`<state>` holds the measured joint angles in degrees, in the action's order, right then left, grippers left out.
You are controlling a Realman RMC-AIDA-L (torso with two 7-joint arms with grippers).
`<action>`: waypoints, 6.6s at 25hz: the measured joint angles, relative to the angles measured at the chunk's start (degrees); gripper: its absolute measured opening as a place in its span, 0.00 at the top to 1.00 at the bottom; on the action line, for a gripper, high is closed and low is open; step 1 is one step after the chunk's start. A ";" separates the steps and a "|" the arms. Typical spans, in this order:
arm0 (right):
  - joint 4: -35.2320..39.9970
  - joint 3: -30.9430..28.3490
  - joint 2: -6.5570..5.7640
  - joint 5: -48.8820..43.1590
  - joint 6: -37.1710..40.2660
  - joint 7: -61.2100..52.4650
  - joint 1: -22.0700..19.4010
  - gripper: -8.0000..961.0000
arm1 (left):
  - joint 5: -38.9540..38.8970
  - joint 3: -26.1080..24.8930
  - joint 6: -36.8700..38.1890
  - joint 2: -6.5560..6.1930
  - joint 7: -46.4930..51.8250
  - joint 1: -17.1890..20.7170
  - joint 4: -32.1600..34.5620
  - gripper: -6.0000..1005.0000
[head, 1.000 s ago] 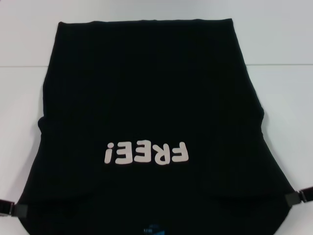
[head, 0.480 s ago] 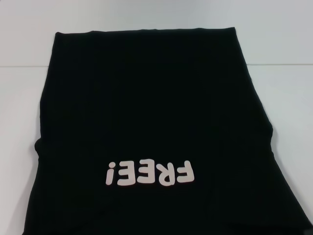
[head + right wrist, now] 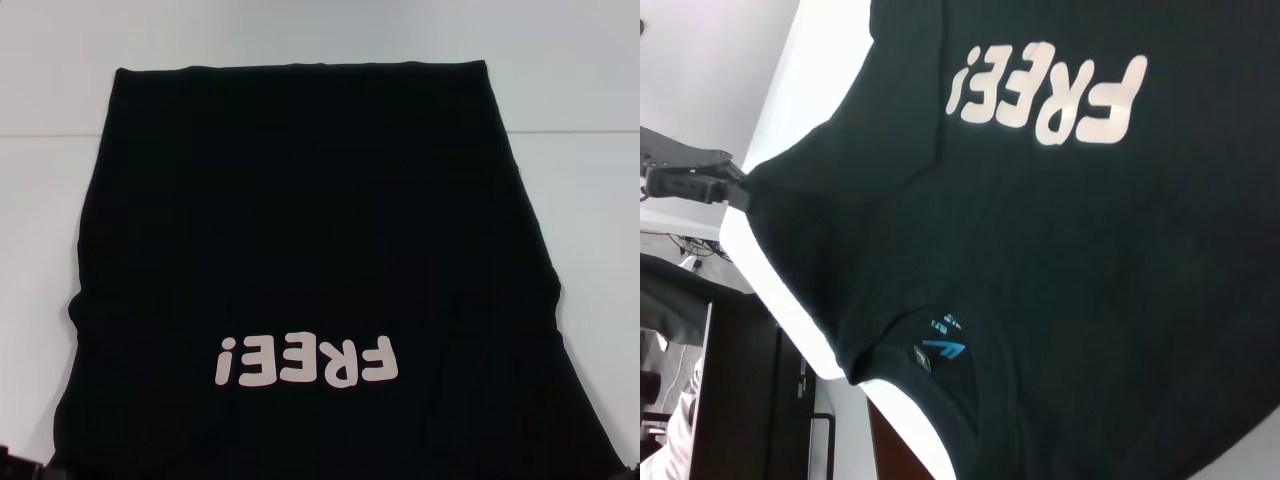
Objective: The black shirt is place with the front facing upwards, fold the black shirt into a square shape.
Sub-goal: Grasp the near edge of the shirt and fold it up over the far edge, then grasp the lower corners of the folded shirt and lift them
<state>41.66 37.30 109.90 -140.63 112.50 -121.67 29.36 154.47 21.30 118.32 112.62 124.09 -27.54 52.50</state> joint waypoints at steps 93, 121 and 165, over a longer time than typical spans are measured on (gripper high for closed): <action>-18.46 4.61 8.77 39.57 -38.89 39.89 5.50 0.11 | -29.35 -9.35 -43.54 4.80 -0.93 -0.81 -12.21 0.20; -17.93 7.74 9.63 30.75 -33.31 46.62 3.16 0.08 | -17.85 -3.12 -52.02 5.21 -1.35 -4.44 -13.56 0.07; 1.74 3.28 0.29 14.40 -31.51 -8.83 3.62 0.14 | -14.64 1.24 -48.61 5.37 1.07 -4.06 -9.38 0.93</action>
<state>43.40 40.58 110.19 -126.23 80.99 -130.50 32.97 139.83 22.55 69.72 118.00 125.16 -31.60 43.12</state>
